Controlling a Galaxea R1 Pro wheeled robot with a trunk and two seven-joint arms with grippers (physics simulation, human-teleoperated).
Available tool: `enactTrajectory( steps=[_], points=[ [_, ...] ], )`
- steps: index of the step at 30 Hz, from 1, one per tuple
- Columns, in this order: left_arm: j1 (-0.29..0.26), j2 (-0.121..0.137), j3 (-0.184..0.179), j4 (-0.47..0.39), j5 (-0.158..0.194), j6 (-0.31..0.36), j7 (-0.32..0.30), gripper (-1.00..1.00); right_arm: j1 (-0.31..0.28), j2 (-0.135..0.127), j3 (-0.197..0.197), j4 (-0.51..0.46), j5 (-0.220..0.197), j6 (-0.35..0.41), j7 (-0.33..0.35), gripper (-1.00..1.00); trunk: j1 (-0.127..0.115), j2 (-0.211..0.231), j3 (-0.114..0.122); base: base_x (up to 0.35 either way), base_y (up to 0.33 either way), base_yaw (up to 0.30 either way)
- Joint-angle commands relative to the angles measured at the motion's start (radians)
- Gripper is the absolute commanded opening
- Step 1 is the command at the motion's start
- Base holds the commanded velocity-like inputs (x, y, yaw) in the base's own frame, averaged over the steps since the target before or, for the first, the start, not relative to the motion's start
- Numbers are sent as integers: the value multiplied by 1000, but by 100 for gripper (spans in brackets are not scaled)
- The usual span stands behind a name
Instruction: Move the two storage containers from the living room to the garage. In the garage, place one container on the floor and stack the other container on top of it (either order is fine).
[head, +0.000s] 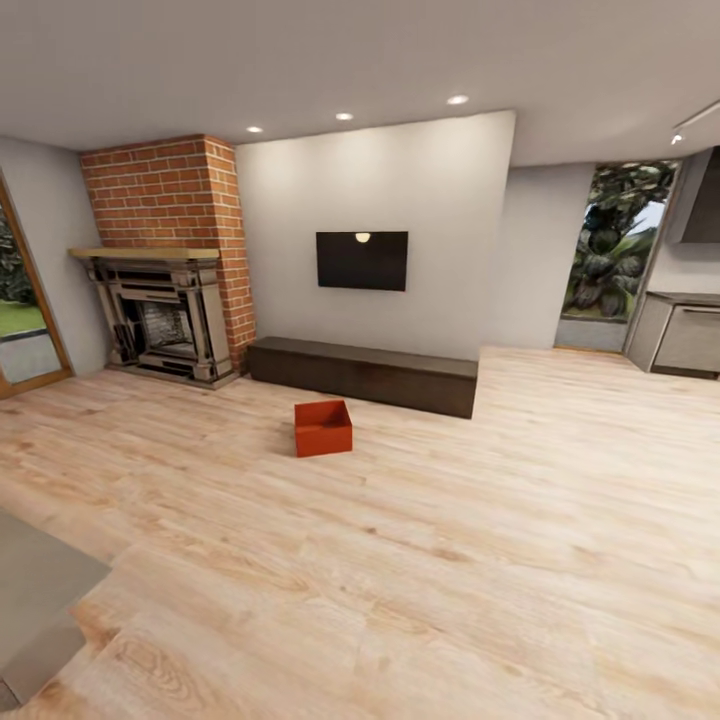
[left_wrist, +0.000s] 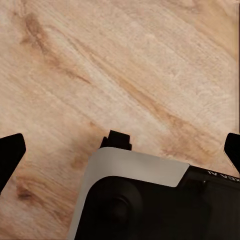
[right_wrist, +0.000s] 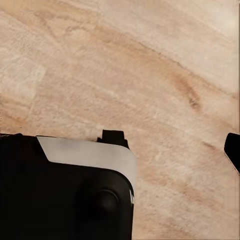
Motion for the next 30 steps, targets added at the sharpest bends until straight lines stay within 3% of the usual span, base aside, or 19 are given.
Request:
enactTrajectory(
  steps=[1,15,30],
  points=[
    [-1,0,5,1,1,-3,1,100,-1,0,9,3,-10,-6,-3,100,1,-1,-1,323,0,0],
    [-1,0,5,1,1,-4,1,100,-1,3,2,3,-18,-7,-8,100,1,-1,-1,323,0,6],
    [-1,-1,5,1,1,-3,1,100,-1,2,2,3,-19,-6,-8,100,1,-1,-1,323,0,251]
  ],
)
